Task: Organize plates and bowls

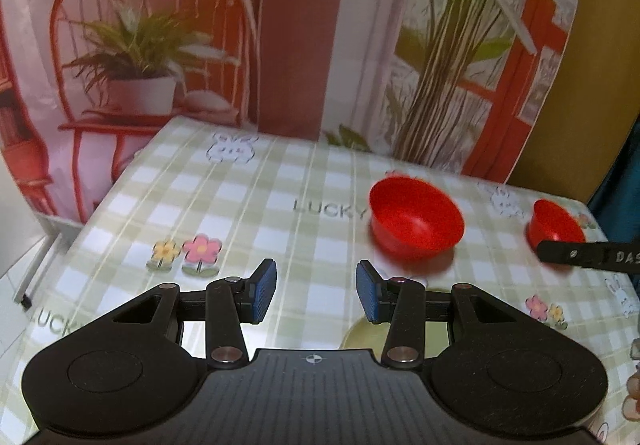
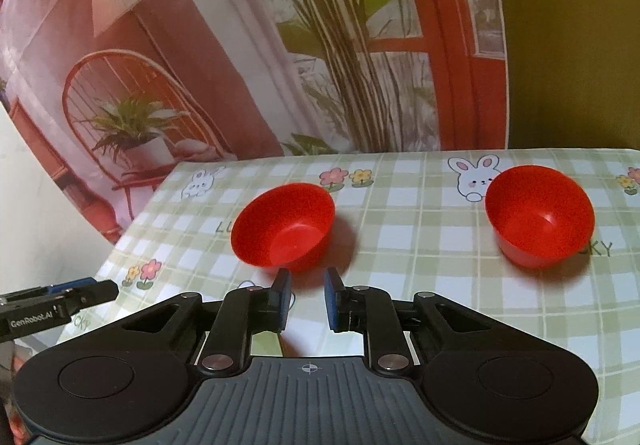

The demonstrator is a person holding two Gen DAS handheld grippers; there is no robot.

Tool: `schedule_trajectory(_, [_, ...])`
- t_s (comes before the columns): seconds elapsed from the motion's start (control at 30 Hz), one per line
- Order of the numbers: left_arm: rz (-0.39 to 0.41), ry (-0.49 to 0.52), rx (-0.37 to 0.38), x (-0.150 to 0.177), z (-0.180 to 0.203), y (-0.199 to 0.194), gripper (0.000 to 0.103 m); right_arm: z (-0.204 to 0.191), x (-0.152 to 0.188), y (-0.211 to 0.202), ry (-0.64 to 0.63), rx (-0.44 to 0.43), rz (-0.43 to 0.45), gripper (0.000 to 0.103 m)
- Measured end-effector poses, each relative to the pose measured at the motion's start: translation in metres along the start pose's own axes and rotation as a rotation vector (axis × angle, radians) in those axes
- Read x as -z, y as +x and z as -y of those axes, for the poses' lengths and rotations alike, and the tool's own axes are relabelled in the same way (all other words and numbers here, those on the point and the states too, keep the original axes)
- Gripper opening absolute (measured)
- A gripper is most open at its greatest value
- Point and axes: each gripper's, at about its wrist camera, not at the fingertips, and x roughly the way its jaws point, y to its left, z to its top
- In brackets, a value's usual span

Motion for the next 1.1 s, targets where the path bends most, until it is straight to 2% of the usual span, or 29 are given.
schedule_trajectory(0.27, [0.032, 0.056, 0.061, -0.021, 0.018, 0.023, 0.046, 0.003, -0.010, 0.024, 0.015, -0.008, 0.000, 0.021])
schedule_trajectory(0.63, [-0.044, 0.085, 0.155, -0.035, 0.034, 0.099, 0.046, 0.006, -0.022, 0.084, 0.005, -0.012, -0.051, 0.021])
schedule_trajectory(0.83, [-0.077, 0.079, 0.155, -0.036, 0.031, 0.133, 0.046, 0.011, -0.026, 0.115, 0.014, 0.002, -0.082, 0.021])
schedule_trajectory(1.1, [-0.110, 0.054, 0.164, -0.034, 0.030, 0.159, 0.044, 0.019, -0.027, 0.131, 0.049, 0.019, -0.098, 0.021])
